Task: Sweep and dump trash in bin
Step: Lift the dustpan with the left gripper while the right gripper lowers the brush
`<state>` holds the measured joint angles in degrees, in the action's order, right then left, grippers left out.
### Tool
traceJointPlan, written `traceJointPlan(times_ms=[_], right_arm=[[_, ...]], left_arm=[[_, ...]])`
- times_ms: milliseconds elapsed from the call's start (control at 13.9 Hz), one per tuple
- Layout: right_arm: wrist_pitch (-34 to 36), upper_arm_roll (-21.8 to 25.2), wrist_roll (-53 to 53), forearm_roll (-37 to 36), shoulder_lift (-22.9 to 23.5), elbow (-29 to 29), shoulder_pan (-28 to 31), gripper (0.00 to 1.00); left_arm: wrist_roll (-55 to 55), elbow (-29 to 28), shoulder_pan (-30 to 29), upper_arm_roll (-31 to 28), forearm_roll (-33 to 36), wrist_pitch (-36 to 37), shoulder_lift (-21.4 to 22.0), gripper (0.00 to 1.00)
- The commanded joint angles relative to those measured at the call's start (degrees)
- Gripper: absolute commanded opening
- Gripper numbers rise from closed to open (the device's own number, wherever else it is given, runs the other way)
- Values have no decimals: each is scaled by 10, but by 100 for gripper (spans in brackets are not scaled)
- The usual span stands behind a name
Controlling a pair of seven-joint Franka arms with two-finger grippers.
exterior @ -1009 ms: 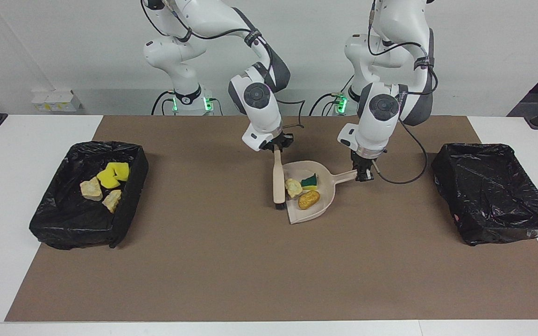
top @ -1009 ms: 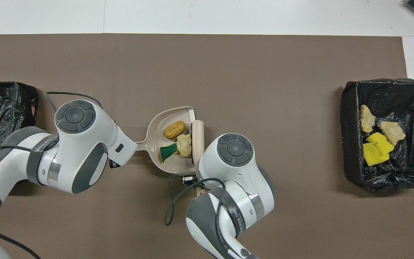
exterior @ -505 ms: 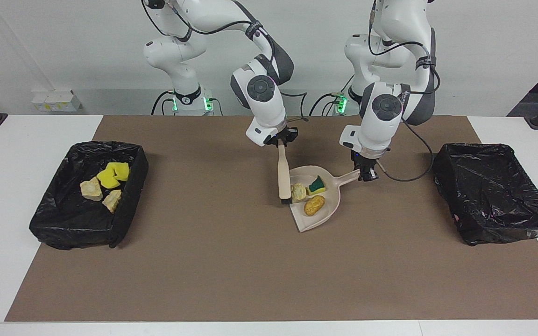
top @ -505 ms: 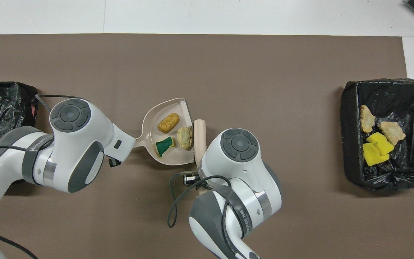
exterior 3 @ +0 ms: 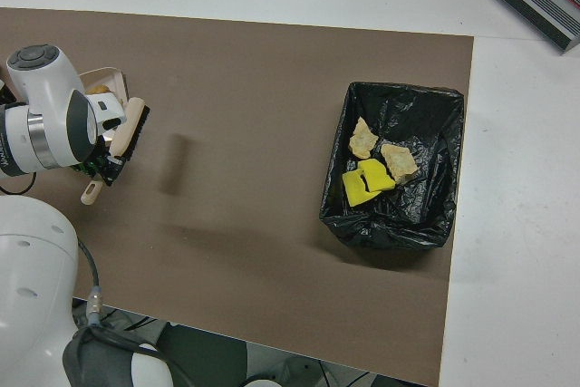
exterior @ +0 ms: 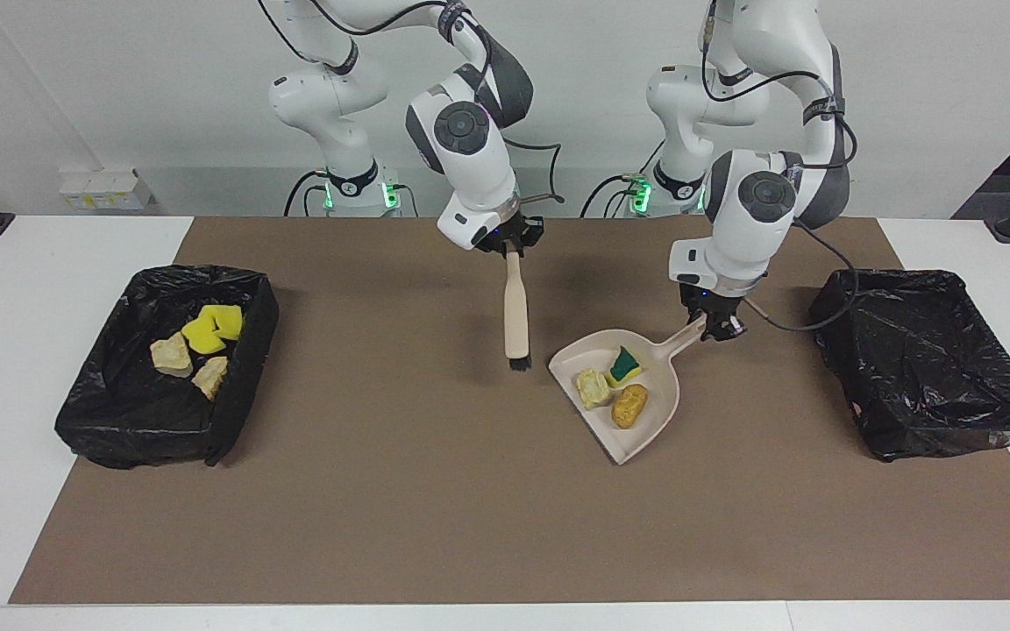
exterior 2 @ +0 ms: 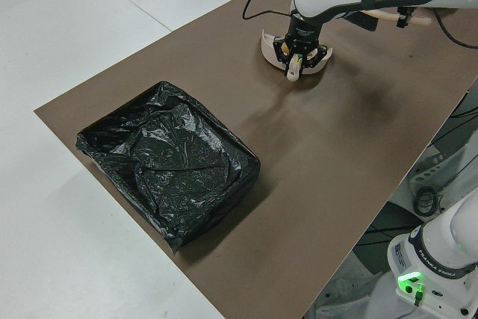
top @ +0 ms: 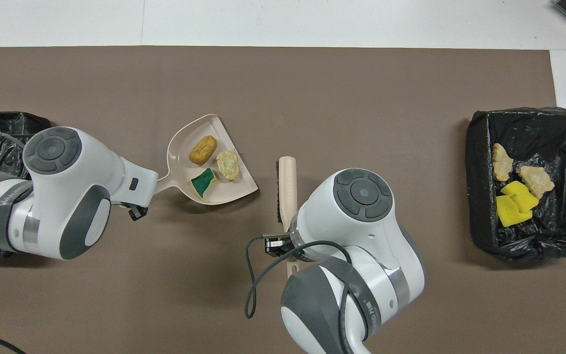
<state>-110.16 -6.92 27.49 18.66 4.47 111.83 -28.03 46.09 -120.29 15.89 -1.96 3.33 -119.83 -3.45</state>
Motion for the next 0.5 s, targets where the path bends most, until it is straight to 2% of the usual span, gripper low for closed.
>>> traceJointPlan(times_ms=[0,288,433], right_arm=[[-5,-5,29,-15,-23,25,-2,0],[-19,-5,87,-28,-29,37,-32,0],[-53,-6,144,-42,-25,53,-64,0]], left_arm=[[-9,-10,-18,2,-3,5,25,0],[-6,-8,-51,0,-38,3,41,0],[-5,-18,-50,0,-38,6,48,0]])
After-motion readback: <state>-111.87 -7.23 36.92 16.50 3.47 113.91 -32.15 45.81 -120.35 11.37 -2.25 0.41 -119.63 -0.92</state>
